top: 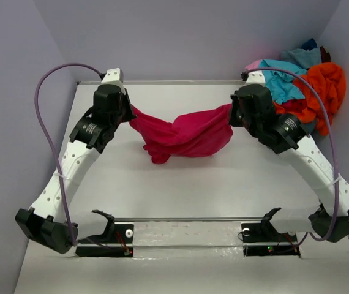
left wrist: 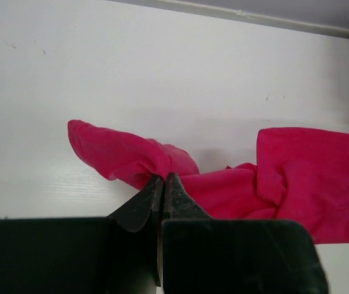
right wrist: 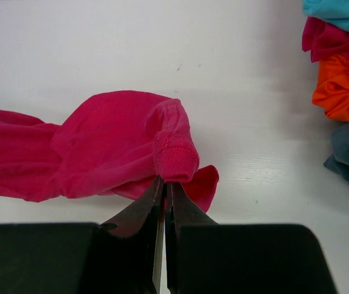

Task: Fold and stack the t-shirts
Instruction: Flatten the tshirt out

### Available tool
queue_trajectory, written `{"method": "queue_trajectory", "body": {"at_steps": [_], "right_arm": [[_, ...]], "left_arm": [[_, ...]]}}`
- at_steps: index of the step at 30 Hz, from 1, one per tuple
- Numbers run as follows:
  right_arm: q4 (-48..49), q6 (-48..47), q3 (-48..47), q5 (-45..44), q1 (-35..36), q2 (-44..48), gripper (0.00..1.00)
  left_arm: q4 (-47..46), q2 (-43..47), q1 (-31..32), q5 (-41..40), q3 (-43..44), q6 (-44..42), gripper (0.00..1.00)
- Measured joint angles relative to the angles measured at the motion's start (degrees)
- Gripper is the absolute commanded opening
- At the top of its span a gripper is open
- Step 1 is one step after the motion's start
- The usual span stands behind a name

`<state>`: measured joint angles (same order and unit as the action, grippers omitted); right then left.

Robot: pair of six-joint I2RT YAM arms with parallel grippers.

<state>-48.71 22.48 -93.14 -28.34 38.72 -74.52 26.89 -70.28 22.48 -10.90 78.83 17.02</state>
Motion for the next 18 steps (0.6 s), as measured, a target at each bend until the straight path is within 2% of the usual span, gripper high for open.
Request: {"method": "queue_trajectory", "body": {"at_steps": [7,18], "right_arm": [[2.8,-0.6,7.9,0.3,0.0,8.3,0.07],[6.5,-1.8,13.7,1.2,0.0,16.5,0.07]], "left_arm": [[1.9,6.9,1.7,-3.5,-1.4,0.0,0.06],[3.0,13.1,5.4,-9.2,-1.4,-0.3,0.06]]}}
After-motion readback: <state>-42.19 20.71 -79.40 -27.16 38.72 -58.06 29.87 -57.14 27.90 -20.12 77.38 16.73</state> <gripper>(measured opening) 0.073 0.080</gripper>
